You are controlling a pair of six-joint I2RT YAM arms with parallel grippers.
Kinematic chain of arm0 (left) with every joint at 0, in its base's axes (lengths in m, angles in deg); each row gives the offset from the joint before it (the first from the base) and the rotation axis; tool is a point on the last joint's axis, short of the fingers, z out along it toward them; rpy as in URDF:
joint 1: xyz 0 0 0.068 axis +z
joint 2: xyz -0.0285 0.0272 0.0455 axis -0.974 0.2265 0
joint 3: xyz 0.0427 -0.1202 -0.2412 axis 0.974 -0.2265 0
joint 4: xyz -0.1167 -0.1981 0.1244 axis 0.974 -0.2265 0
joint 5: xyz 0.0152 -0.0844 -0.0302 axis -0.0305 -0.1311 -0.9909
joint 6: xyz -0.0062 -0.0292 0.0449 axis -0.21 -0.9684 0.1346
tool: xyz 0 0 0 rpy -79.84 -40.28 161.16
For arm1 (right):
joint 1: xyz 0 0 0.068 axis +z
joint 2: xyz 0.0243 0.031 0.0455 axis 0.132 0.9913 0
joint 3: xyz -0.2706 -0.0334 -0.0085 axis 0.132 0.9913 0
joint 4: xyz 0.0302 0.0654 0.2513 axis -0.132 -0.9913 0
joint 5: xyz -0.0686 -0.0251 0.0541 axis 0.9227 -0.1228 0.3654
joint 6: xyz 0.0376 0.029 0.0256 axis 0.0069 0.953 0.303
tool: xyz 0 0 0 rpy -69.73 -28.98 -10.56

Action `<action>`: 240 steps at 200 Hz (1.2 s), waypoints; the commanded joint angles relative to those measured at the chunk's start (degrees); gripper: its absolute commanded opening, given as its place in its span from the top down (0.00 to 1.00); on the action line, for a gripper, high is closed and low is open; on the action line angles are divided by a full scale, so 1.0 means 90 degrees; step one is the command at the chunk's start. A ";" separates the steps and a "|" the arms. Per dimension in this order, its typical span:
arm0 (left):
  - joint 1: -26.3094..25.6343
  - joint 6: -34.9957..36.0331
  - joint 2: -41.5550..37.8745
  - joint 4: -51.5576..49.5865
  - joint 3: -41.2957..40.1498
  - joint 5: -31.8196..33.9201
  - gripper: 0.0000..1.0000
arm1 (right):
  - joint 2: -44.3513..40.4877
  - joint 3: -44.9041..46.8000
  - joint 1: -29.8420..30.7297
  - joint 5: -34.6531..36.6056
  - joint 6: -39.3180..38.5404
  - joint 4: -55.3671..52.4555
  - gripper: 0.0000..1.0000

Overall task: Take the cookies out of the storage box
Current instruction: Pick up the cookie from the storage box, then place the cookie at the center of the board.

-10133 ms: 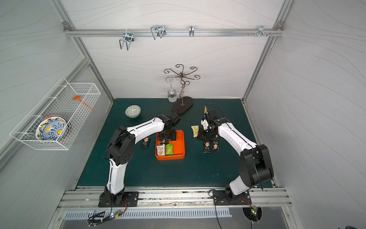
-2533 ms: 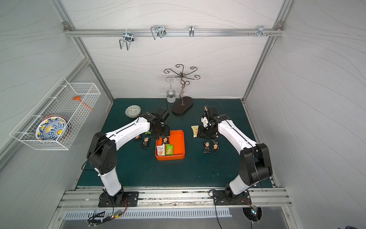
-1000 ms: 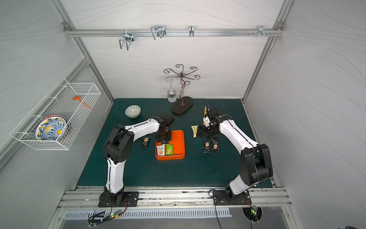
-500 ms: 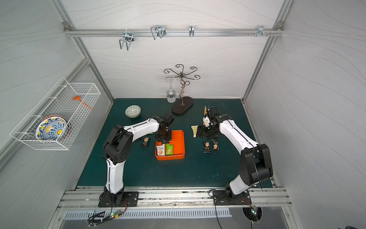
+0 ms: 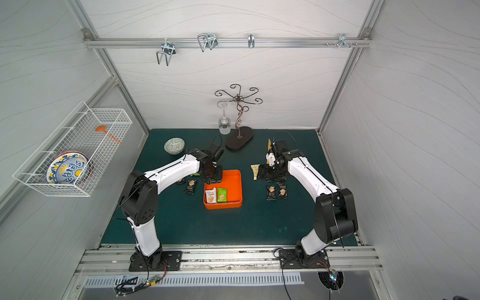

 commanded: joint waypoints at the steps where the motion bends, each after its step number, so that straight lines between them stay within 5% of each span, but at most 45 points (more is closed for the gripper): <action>1: -0.0006 -0.0085 -0.0406 -0.0048 0.0017 -0.0027 0.60 | -0.0221 -0.0029 -0.0028 -0.0144 0.0062 -0.0049 0.17; 68: 0.0049 0.0152 -0.0523 -0.0285 0.0456 0.0114 0.59 | -0.0266 -0.0067 -0.0021 -0.0129 0.0106 -0.0068 0.17; 110: 0.0686 0.0505 -0.0163 -0.0368 0.1038 -0.0070 0.59 | -0.0315 -0.0057 -0.0021 -0.0078 0.0195 -0.0085 0.17; 170: 0.1612 0.1310 0.1001 -0.0612 0.1925 -0.0086 0.59 | -0.0351 -0.0126 -0.0021 0.0199 0.0372 -0.0275 0.17; 240: 0.1996 0.1304 0.2307 -0.0622 0.2672 -0.0455 0.59 | -0.0603 0.0130 -0.0002 0.0556 0.0633 -0.0560 0.16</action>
